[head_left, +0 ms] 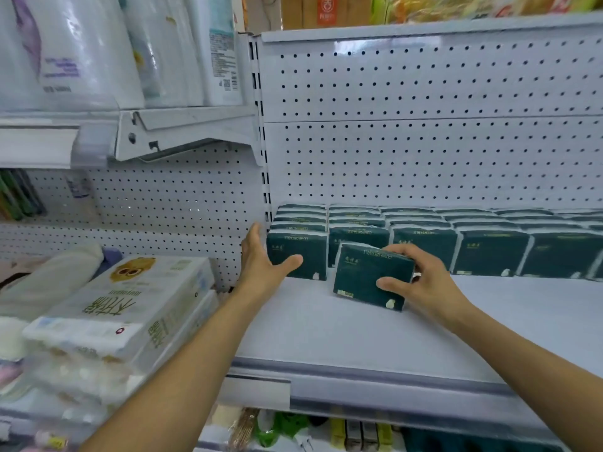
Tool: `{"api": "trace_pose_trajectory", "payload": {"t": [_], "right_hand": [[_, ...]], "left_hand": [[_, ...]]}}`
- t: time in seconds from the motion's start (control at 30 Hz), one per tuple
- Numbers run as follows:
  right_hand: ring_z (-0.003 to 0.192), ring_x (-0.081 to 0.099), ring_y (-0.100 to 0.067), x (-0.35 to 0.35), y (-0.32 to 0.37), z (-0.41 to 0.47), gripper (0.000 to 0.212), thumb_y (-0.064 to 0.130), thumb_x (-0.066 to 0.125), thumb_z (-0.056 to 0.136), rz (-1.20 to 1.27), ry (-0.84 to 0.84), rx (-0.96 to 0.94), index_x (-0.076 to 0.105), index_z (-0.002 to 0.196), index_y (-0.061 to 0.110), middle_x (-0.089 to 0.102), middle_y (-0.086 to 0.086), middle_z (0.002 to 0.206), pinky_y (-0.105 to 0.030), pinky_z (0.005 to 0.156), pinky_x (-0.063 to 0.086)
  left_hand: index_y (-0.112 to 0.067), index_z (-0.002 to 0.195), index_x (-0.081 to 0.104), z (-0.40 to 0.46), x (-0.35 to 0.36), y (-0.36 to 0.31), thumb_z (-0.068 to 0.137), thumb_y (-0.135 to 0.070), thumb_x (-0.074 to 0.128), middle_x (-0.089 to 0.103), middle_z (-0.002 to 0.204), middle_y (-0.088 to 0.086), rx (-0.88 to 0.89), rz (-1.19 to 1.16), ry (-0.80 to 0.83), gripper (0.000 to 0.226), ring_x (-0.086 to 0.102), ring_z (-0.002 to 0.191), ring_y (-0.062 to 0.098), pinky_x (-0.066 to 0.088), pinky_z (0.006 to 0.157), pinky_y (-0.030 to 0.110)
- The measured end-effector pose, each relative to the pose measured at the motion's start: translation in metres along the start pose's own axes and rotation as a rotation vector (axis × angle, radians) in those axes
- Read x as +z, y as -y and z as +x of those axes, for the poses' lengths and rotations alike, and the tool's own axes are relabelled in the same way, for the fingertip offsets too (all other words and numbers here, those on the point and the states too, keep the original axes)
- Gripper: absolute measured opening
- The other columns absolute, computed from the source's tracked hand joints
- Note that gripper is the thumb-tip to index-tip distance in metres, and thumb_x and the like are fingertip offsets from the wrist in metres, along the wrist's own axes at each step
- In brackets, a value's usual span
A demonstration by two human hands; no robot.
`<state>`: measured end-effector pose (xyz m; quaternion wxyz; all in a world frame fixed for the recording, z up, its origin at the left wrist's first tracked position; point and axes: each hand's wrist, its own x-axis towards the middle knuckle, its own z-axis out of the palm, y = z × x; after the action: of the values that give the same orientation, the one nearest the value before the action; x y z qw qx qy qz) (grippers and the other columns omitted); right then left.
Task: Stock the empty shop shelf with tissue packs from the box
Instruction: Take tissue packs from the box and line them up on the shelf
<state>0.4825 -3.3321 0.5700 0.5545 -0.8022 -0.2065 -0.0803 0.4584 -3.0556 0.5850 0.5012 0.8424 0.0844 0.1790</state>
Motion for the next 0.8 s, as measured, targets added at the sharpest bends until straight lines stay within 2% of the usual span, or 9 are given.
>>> {"api": "trace_pose_trajectory", "payload": {"t": [0.1,0.17,0.3,0.4,0.5,0.67,0.73,0.8], "right_hand": [[0.106,0.052,-0.008,-0.001,-0.009,0.012,0.046,0.026,0.081,0.077,-0.291,-0.107,-0.043,0.060,0.117,0.035,0.052,0.012,0.112,-0.024,0.083,0.044],[0.103,0.045,-0.007,0.004,-0.009,0.018,0.052,0.033,0.080,0.077,-0.504,-0.164,-0.111,0.058,0.123,0.036,0.045,0.012,0.110,-0.024,0.077,0.041],[0.100,0.048,-0.018,0.011,-0.011,0.029,0.058,0.033,0.080,0.077,-0.764,-0.206,-0.278,0.058,0.130,0.027,0.046,0.002,0.113,-0.036,0.075,0.050],[0.088,0.050,-0.015,0.015,-0.010,0.035,0.056,0.033,0.076,0.081,-0.792,-0.189,-0.274,0.054,0.133,0.028,0.044,0.000,0.119,-0.033,0.065,0.049],[0.088,0.039,-0.007,0.020,-0.010,0.039,0.053,0.032,0.073,0.083,-0.815,-0.183,-0.270,0.052,0.132,0.031,0.037,0.000,0.126,-0.027,0.059,0.042],[0.082,0.045,-0.013,0.025,-0.011,0.042,0.051,0.029,0.072,0.084,-0.826,-0.178,-0.243,0.051,0.131,0.029,0.033,-0.001,0.129,-0.025,0.055,0.040],[0.087,0.051,-0.017,0.027,-0.011,0.042,0.052,0.028,0.070,0.085,-0.844,-0.171,-0.239,0.050,0.134,0.027,0.034,-0.004,0.131,-0.025,0.054,0.039],[0.101,0.053,-0.020,0.028,-0.010,0.042,0.053,0.030,0.068,0.087,-0.874,-0.169,-0.226,0.048,0.136,0.026,0.034,-0.006,0.134,-0.026,0.054,0.038]], "left_hand": [[-0.028,0.155,-0.006,0.016,0.012,0.005,0.075,-0.029,0.085,0.005,0.163,-0.004,-0.043,-0.004,0.021,0.121,0.016,0.148,0.020,0.025,0.117,0.044],[-0.030,0.154,-0.009,0.022,0.018,0.007,0.072,-0.024,0.087,0.008,0.161,-0.006,-0.039,-0.034,0.031,0.127,0.021,0.146,0.019,0.028,0.113,0.040],[-0.033,0.154,-0.006,0.028,0.027,0.011,0.071,-0.016,0.087,0.015,0.159,-0.005,-0.008,-0.061,0.010,0.126,0.027,0.143,0.017,0.030,0.109,0.033],[-0.036,0.153,0.005,0.031,0.029,0.017,0.072,-0.011,0.085,0.022,0.156,-0.004,0.027,-0.090,-0.026,0.117,0.031,0.140,0.016,0.031,0.109,0.032],[-0.036,0.152,0.012,0.034,0.030,0.021,0.072,-0.010,0.085,0.030,0.153,-0.003,0.034,-0.105,-0.047,0.111,0.035,0.137,0.016,0.034,0.108,0.032],[-0.032,0.147,0.022,0.038,0.033,0.026,0.072,-0.011,0.085,0.039,0.145,-0.002,0.040,-0.108,-0.067,0.100,0.042,0.130,0.017,0.039,0.105,0.032],[-0.032,0.147,0.023,0.039,0.034,0.027,0.072,-0.011,0.085,0.039,0.145,-0.002,0.042,-0.103,-0.072,0.099,0.042,0.130,0.017,0.039,0.105,0.032],[-0.032,0.147,0.023,0.040,0.035,0.027,0.073,-0.012,0.085,0.038,0.146,-0.002,0.039,-0.086,-0.073,0.099,0.041,0.131,0.018,0.039,0.105,0.033]]}}
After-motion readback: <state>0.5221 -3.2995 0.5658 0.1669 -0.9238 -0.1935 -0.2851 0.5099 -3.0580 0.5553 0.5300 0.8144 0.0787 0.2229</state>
